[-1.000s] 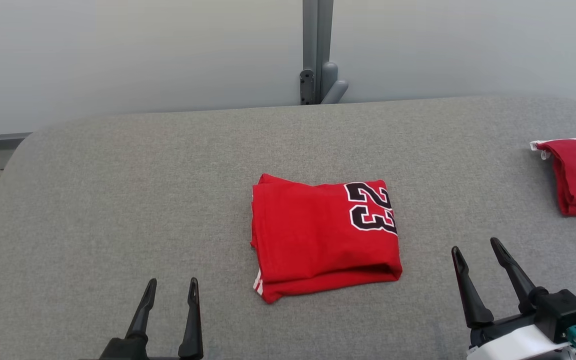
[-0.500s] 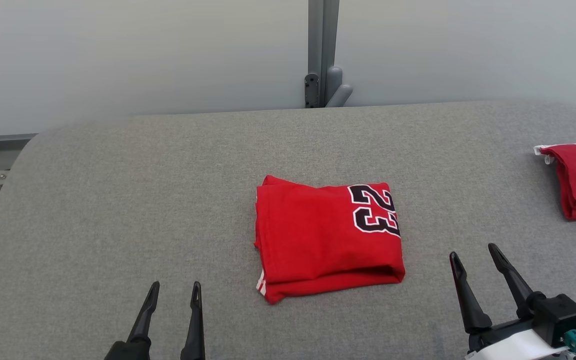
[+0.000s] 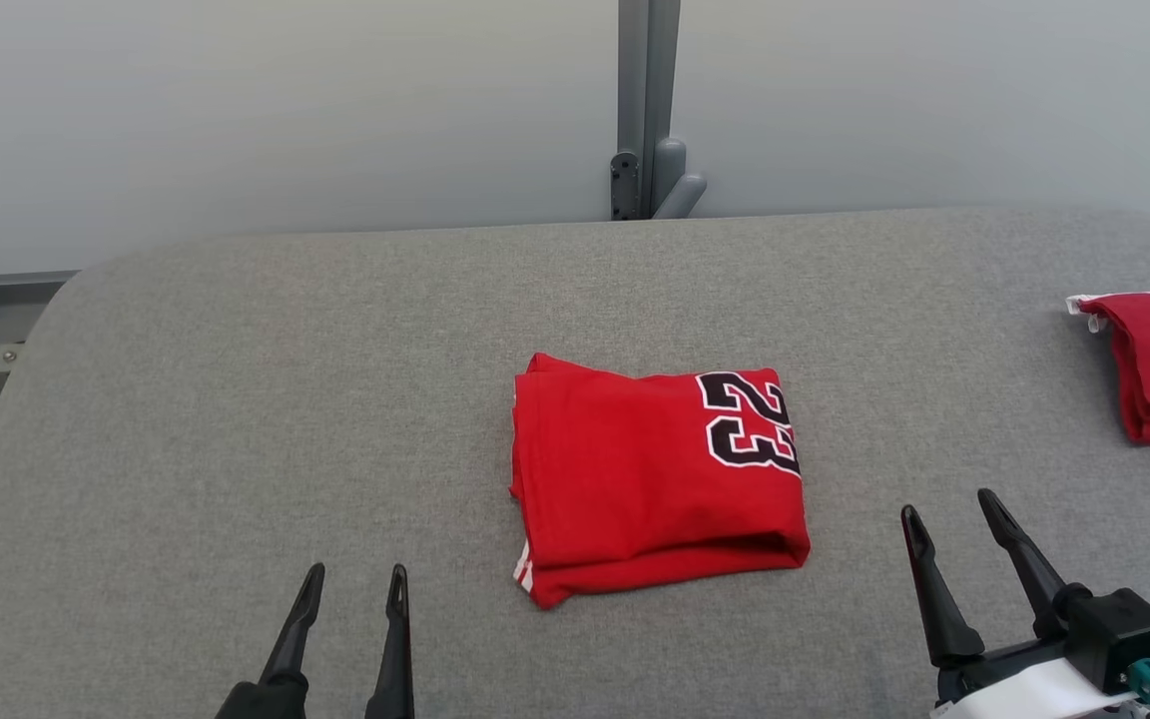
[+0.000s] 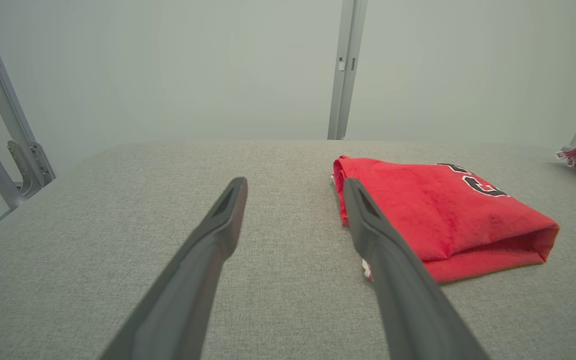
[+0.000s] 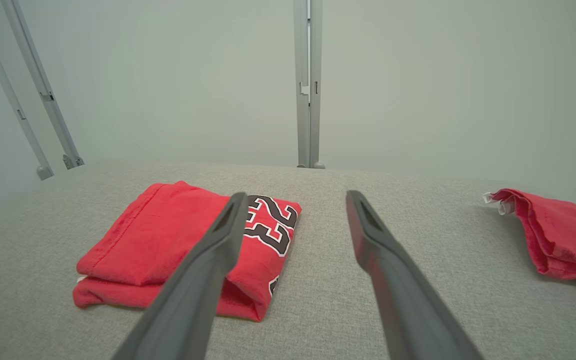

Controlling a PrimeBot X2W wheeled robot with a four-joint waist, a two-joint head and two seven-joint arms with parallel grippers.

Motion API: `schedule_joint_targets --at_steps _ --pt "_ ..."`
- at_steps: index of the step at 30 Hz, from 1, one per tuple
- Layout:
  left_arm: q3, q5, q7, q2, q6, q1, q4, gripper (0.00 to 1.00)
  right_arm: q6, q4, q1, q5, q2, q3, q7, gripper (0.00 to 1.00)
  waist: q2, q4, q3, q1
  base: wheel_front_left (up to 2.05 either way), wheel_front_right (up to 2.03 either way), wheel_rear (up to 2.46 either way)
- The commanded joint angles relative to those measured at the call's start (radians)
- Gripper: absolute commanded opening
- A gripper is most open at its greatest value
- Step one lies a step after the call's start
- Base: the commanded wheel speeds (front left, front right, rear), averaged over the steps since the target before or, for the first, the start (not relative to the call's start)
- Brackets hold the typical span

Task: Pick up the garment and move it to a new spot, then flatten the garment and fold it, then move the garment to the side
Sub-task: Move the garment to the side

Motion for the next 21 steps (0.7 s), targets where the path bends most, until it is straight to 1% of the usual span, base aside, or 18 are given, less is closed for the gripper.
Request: schedule_joint_targets --at_steps 1,6,11,13,16,21 --pt "0.000 0.005 -0.003 0.001 -0.002 0.005 0.002 1.00 0.000 0.004 0.012 0.009 0.000 -0.001 -0.004 1.00 0.0000 0.000 -0.001 0.0000 0.00 0.00 0.00" --pt "-0.005 0.008 -0.003 0.001 -0.004 0.000 0.003 1.00 0.000 0.011 -0.002 0.006 -0.005 0.008 -0.004 1.00 0.0000 0.002 -0.001 0.0000 0.00 0.00 0.00" --pt "-0.007 0.011 -0.003 0.001 -0.006 -0.008 0.005 1.00 0.000 0.044 -0.058 0.052 0.002 0.027 -0.004 1.00 0.0000 0.003 0.007 0.0000 0.00 0.00 0.00" --pt "-0.013 0.014 -0.003 0.001 -0.007 -0.016 0.006 1.00 0.000 0.072 -0.093 0.095 0.006 0.031 -0.004 1.00 0.0000 0.008 0.015 0.0000 0.00 0.00 0.00" --pt "-0.025 0.019 -0.003 0.001 -0.013 -0.029 0.008 1.00 0.000 0.133 -0.156 0.161 -0.006 0.052 -0.004 1.00 0.0000 0.024 0.028 0.0000 0.00 0.00 0.00" --pt "-0.037 0.024 -0.002 0.001 -0.019 -0.042 0.013 1.00 0.000 0.266 -0.255 0.327 -0.048 0.118 -0.003 1.00 0.0000 0.061 0.056 0.0000 0.00 0.00 0.00"
